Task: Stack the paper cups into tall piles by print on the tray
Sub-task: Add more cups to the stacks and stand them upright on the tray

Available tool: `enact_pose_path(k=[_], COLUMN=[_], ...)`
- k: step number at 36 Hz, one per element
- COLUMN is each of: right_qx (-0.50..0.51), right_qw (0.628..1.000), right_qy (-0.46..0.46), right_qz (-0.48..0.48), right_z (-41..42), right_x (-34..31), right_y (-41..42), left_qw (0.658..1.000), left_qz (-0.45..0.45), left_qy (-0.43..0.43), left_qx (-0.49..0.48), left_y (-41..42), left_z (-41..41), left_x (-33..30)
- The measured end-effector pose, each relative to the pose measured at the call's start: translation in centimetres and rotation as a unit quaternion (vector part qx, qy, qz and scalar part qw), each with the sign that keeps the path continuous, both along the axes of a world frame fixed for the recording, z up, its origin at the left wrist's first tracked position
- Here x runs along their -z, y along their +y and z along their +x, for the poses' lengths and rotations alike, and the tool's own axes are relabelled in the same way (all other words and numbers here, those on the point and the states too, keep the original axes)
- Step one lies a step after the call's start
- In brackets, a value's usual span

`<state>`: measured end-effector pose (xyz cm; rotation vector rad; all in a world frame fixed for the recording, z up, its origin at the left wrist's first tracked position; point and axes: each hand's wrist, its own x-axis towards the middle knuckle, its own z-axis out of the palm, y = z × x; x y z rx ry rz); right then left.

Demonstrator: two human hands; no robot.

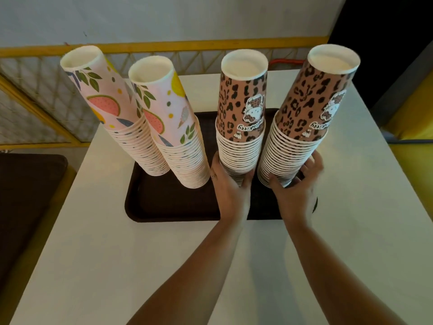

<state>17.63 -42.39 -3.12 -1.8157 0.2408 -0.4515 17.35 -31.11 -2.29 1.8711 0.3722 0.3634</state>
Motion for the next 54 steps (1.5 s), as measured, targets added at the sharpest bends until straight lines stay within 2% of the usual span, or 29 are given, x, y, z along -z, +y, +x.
enact_pose_path(k=[7,15,31,42,54], right_qx=[-0.044,-0.04,-0.084,-0.094,-0.115], right_qw=[0.999,0.995,0.989,0.983,0.982], right_qy=[-0.013,-0.01,0.005,0.013,0.015], right_qz=[-0.018,-0.091,-0.118,-0.154,-0.147], right_z=[1.9,3.6,8.0,11.9,14.3], right_x=[-0.1,-0.5,-1.2,-1.1,-0.9], right_y=[-0.9,-1.2,-3.0,-3.2,-3.2], left_qw=[1.0,0.996,0.995,0.996,0.998], left_qz=[0.012,0.078,0.072,0.066,0.049], left_qy=[-0.01,0.013,-0.013,0.01,0.018], left_qx=[-0.002,-0.036,-0.06,-0.058,-0.045], left_y=[-0.3,-1.0,-1.1,-0.9,-0.5], left_z=[2.0,4.1,7.6,10.0,12.1], left_x=[-0.3,-0.7,-0.4,-0.8,-0.8])
